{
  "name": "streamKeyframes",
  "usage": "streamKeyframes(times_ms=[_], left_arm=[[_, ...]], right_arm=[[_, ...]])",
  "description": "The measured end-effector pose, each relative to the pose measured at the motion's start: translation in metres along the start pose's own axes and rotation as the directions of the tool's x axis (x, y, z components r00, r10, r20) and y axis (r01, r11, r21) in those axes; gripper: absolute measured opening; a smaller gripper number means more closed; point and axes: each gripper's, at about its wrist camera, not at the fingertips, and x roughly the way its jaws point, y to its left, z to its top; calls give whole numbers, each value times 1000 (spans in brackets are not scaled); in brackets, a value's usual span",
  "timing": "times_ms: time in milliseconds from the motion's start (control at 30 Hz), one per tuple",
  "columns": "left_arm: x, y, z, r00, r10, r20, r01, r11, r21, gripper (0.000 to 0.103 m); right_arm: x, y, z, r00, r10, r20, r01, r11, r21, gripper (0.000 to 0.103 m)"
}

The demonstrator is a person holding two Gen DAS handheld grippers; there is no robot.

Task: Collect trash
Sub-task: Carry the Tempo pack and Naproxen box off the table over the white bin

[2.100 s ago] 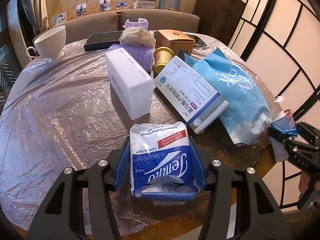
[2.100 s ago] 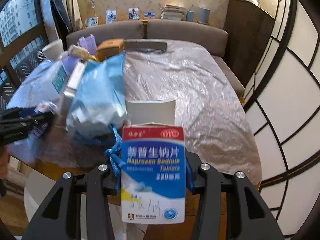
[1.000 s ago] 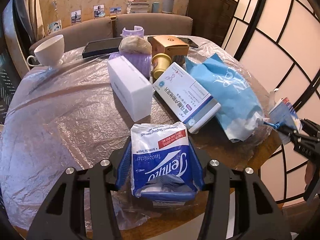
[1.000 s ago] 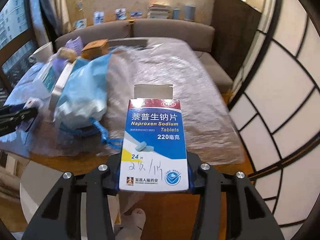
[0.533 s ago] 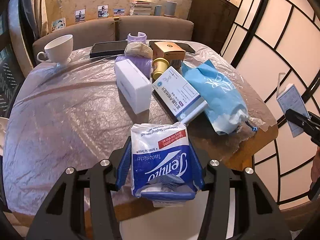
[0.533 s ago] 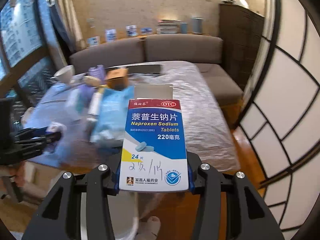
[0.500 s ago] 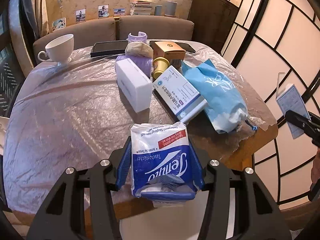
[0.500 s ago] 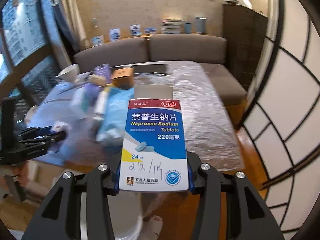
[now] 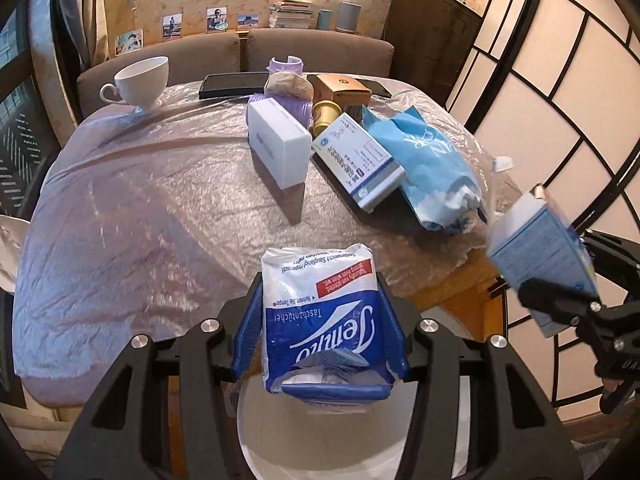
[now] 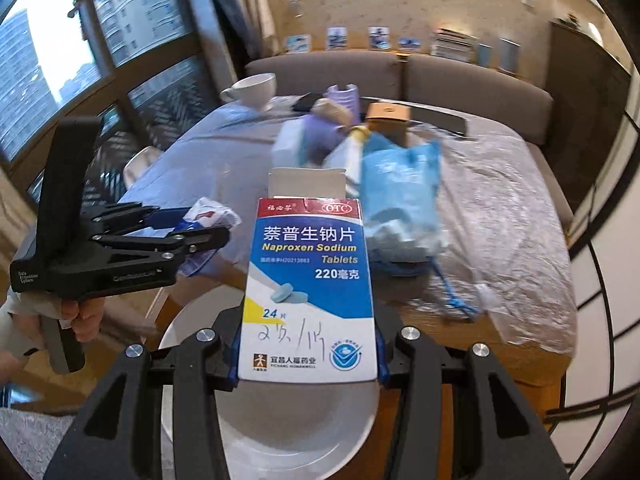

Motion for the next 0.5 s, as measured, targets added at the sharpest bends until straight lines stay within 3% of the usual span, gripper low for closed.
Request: streamKeyframes(times_ms=[500], left_arm=[[-6, -8, -33, 998, -11, -60, 13, 1000, 26, 53]], right_arm=[[12, 13, -26, 993, 54, -110, -60, 997, -55, 46]])
